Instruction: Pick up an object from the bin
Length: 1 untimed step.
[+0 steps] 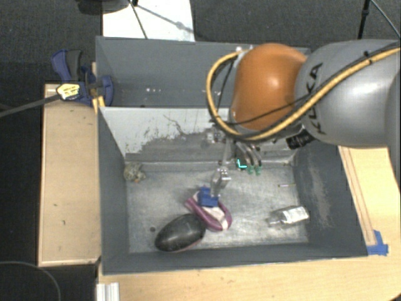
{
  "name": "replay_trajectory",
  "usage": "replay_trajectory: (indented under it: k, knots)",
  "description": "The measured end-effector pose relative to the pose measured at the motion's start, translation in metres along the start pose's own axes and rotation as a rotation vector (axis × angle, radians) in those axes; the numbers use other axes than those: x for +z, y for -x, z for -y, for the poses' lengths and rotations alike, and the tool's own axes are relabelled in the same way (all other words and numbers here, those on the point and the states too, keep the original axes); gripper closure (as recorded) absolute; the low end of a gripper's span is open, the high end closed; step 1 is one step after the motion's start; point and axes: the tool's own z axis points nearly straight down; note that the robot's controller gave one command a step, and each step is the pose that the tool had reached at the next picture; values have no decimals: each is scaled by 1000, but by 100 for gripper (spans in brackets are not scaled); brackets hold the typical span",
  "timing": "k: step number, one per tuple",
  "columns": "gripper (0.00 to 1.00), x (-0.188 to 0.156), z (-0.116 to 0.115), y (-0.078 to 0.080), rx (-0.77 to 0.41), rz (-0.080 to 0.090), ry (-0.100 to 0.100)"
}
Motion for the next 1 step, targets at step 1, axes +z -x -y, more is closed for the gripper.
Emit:
replay_trajectory:
  k: [1]
  knots:
    - [0,98,25,-9,-389,22,0]
